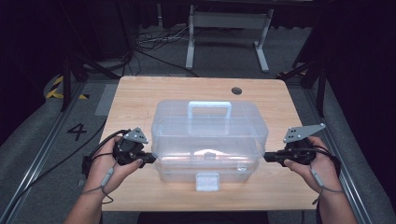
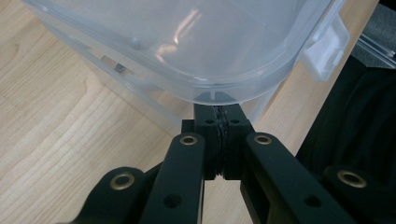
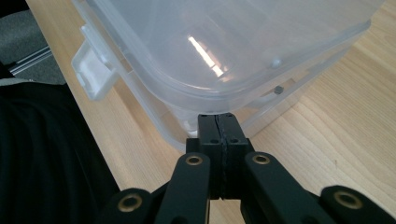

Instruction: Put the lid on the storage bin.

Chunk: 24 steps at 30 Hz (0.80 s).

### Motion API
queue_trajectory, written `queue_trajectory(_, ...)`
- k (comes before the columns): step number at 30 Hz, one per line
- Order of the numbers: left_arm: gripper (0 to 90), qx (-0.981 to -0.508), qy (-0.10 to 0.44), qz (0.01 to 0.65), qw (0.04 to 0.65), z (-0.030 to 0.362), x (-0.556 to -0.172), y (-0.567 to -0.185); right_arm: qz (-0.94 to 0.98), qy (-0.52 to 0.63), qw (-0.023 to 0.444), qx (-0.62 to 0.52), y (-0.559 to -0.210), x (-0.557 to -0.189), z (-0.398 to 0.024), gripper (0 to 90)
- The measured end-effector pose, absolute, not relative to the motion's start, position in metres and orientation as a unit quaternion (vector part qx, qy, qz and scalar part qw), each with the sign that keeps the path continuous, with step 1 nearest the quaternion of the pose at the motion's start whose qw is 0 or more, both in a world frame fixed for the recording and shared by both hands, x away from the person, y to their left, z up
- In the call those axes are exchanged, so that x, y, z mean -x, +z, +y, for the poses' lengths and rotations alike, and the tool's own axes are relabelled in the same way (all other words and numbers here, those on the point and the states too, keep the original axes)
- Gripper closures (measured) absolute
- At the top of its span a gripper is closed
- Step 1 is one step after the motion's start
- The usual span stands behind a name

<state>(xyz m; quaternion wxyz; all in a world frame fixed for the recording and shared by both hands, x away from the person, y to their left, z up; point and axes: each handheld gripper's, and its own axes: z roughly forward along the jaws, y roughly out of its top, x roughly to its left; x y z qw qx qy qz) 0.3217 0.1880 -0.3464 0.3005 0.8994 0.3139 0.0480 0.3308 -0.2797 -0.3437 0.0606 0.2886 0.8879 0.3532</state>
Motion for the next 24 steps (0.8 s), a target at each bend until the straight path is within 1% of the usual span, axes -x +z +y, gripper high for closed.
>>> queue_trajectory(24, 87.9, -0.922, 0.019, 0.296, 0.247, 0.182, -0.323, -0.355, 0.911, 0.307, 0.032, -0.275, -0.355, -0.335, -0.274, 90.0)
